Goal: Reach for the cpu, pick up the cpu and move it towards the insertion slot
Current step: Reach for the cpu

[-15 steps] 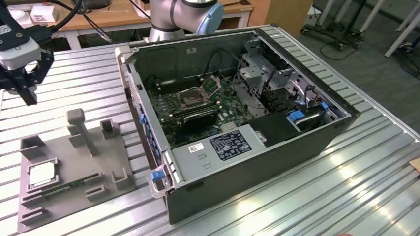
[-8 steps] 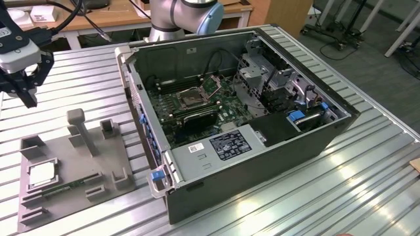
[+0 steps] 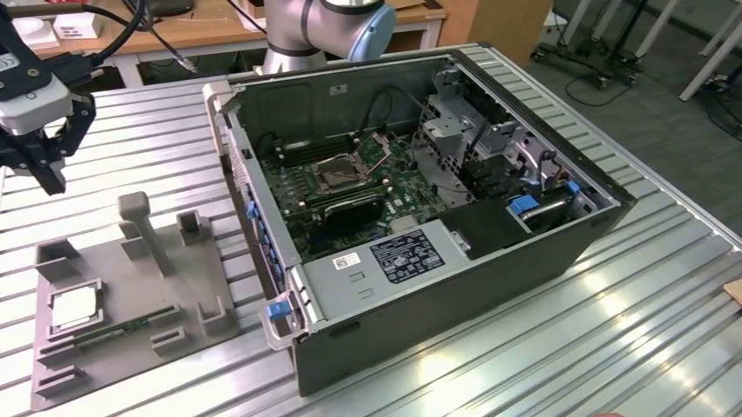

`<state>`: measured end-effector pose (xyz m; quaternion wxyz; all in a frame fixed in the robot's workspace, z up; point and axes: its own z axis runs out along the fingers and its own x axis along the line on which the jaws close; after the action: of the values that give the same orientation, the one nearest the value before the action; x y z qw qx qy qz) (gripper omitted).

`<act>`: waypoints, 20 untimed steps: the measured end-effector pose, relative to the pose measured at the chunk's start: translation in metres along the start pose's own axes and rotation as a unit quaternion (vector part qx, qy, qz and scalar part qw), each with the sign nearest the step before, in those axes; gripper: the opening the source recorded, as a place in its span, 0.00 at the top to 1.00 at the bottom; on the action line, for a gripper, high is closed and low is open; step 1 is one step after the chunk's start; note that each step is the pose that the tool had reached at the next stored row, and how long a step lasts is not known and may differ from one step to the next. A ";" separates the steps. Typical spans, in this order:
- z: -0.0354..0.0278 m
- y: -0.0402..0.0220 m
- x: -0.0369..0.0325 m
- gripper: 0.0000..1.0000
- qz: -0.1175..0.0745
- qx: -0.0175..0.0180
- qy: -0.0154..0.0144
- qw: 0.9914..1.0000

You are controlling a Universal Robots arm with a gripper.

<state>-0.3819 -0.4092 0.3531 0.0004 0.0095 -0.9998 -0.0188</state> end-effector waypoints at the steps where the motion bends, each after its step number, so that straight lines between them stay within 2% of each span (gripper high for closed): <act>1: 0.0000 -0.0001 0.0000 0.89 0.000 0.000 0.000 1.000; 20: 0.0010 -0.0039 0.0002 0.89 0.000 0.000 0.000 1.000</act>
<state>-0.3821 -0.4131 0.3520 0.0004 0.0096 -0.9998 -0.0187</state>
